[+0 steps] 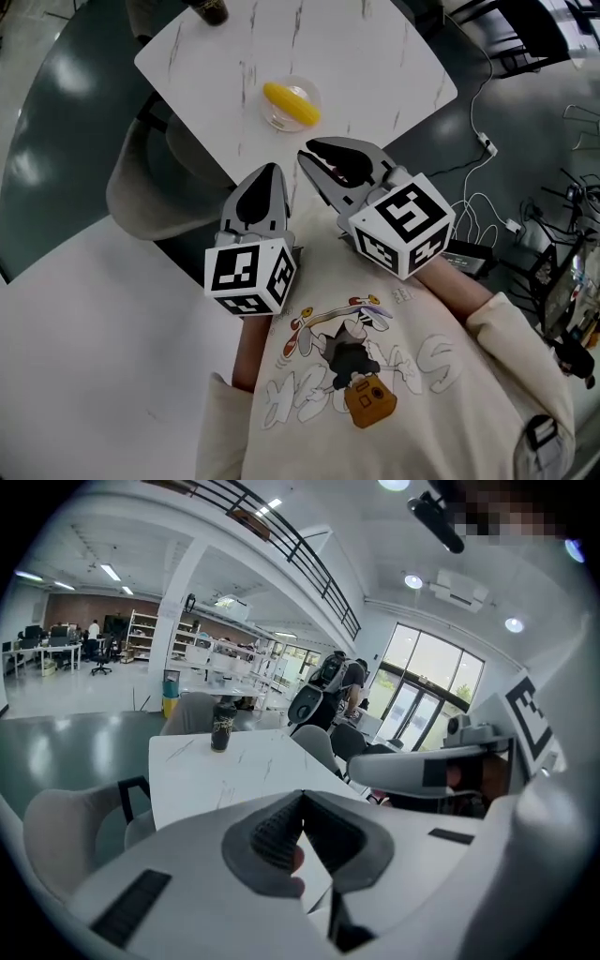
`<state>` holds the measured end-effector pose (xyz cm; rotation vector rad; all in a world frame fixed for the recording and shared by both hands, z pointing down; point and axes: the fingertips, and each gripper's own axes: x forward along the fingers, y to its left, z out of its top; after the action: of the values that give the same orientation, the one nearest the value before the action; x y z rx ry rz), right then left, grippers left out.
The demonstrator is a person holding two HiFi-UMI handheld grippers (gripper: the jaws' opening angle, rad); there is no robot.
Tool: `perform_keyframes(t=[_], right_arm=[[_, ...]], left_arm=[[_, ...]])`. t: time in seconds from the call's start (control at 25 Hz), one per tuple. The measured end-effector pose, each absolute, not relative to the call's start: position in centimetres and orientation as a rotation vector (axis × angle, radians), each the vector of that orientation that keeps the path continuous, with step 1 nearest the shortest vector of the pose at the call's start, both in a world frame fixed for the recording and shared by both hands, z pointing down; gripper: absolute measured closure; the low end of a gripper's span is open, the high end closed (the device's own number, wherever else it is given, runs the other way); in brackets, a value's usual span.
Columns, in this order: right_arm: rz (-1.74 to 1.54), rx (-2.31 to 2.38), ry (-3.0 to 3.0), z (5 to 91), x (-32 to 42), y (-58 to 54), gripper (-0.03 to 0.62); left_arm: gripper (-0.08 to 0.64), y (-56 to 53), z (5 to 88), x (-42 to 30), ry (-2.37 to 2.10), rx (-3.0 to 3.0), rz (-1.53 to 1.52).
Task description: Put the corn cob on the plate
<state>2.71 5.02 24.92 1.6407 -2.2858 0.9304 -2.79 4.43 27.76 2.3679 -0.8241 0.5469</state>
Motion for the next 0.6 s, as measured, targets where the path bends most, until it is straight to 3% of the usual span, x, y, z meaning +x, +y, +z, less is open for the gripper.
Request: perform_keyframes(t=[0.08,0.6], right_arm=[[0.917,1.644,-2.289,24.8,2.6,5.4,0.586],[0.857,1.562,-2.328,24.4,1.1,5.9,0.588]], left_arm=[[0.555,4.8,27.9,-3.1,-0.824,2.360,0.550],[0.555,4.9,27.6,-3.7,-0.865,2.359,0.513]])
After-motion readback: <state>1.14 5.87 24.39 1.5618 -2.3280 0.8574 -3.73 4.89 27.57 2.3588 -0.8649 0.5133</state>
